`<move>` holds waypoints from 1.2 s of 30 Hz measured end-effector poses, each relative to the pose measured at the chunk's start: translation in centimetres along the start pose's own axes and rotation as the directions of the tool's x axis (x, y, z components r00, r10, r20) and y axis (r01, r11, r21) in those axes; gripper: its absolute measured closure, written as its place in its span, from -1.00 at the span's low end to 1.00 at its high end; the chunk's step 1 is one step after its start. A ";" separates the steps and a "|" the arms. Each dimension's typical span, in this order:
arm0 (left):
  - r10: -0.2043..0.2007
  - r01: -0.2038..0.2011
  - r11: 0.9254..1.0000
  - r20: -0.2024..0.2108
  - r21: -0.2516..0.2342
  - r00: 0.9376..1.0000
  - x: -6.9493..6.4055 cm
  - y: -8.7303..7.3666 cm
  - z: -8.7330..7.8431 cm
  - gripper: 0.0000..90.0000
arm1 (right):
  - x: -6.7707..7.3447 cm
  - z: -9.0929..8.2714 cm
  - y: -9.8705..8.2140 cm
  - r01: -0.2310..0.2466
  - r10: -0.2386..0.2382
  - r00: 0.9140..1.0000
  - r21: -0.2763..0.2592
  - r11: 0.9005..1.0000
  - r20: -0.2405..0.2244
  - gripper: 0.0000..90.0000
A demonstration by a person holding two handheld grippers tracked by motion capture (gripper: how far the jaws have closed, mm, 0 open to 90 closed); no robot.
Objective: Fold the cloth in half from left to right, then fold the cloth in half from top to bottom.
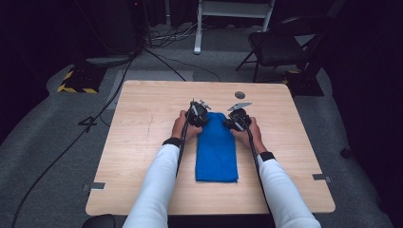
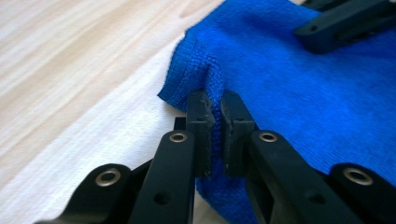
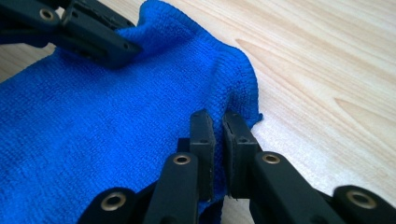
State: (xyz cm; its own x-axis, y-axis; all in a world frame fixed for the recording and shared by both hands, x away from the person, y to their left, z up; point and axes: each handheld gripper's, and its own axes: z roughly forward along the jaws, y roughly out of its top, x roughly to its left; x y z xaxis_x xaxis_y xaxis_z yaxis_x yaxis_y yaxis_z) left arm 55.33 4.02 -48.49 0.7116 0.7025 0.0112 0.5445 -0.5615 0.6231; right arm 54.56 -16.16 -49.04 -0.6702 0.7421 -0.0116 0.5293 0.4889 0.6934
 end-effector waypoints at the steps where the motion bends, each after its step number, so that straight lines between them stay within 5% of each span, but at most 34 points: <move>1: 0.001 -0.001 1.000 -0.006 0.001 1.000 0.0 0.0 0.0 0.87 | 0.0 0.0 0.1 0.004 -0.004 1.000 -0.002 1.000 0.002 0.87; 9: 0.007 -0.010 0.999 -0.055 -0.041 0.998 -0.1 1.1 -0.6 0.88 | -0.3 -0.8 1.2 0.027 -0.026 0.999 -0.042 0.999 0.028 0.88; 23: -0.031 0.025 0.995 -0.066 -0.100 0.997 0.5 2.7 -1.3 0.88 | -1.2 -2.6 3.4 0.060 -0.054 0.996 -0.090 0.994 0.066 0.88; 36: -0.019 0.007 0.988 -0.078 -0.152 0.997 0.7 3.6 -2.8 0.87 | -1.6 -4.0 4.3 0.079 -0.069 0.995 -0.130 0.988 0.077 0.88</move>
State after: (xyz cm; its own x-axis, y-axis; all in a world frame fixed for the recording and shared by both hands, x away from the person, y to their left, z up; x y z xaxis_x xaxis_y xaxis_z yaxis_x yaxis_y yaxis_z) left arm 56.55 3.72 -44.01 0.6647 0.7447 0.0602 0.4752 -0.4836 0.7351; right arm 55.86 -17.04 -43.14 -0.6633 0.7394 -0.1150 0.4028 0.4823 0.7779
